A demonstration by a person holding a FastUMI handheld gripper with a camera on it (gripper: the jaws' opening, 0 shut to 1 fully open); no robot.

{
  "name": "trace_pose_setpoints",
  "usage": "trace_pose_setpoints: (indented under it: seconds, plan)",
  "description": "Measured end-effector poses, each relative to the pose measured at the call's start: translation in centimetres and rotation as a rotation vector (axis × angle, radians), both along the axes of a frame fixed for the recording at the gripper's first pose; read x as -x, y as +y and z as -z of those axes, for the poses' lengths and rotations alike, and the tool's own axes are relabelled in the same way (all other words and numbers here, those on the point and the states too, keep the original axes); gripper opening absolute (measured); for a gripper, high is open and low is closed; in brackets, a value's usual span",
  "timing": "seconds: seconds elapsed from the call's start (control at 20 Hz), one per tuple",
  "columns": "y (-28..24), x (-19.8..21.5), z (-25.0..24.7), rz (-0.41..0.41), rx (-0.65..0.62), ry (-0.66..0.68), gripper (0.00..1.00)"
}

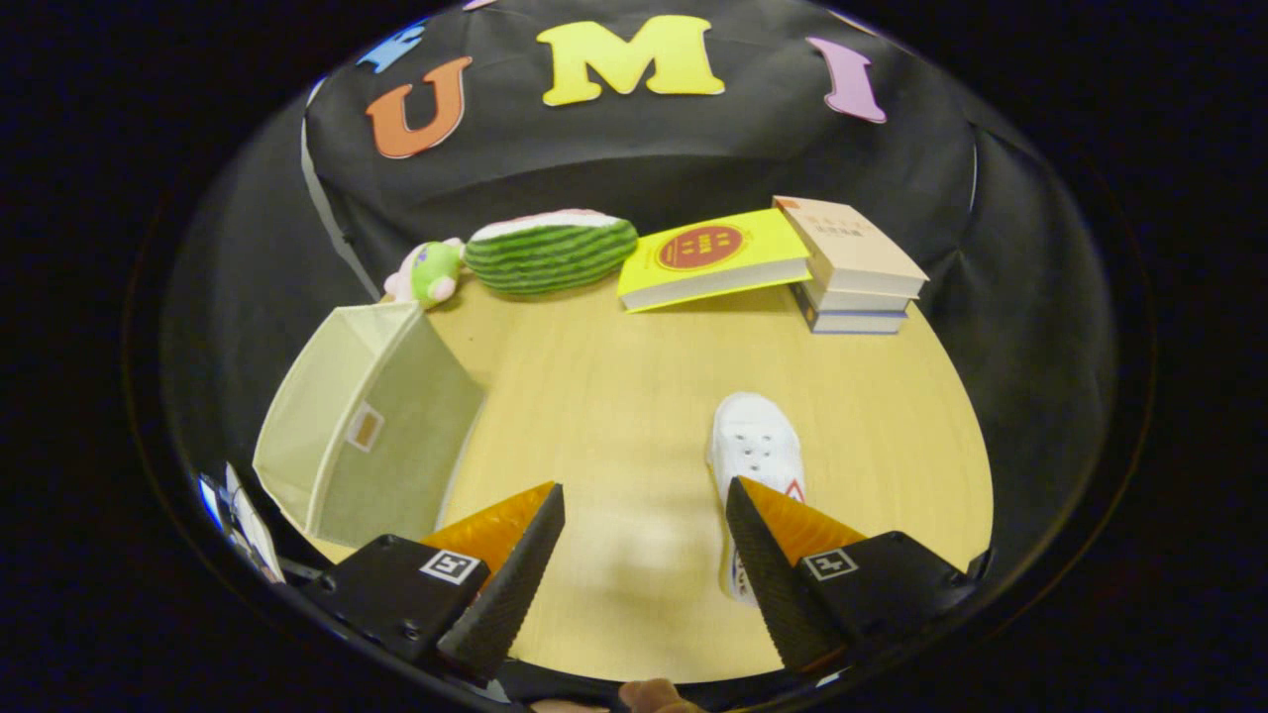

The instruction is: Open the storage box then place both shoes into the box .Put the left shoe in first, then the right shoe, with the right side of both shoes facing outward in a uniform manner.

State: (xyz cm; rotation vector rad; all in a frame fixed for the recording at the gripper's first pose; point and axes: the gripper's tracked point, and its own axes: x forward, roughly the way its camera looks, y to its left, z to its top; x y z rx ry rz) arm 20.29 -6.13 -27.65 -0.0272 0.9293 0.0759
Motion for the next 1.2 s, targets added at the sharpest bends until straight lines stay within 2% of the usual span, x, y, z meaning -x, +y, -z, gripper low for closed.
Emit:
trace_pose_setpoints:
  seconds: [0.2,0.5,0.7,0.8,1.05,1.2]
  plan:
    - [-5.6,0.5,2.3,0.054,0.057,0.070,1.00]
    - [-12.4,1.4,6.0,0.081,0.156,0.173,1.00]
    - [-13.4,2.0,9.6,0.069,0.163,0.287,1.00]
    - [-13.2,1.3,10.3,0.022,0.162,0.311,1.00]
    - [-13.0,1.0,10.6,-0.067,0.197,0.378,0.92]
    - [-13.0,1.0,10.6,-0.034,0.199,0.370,0.92]
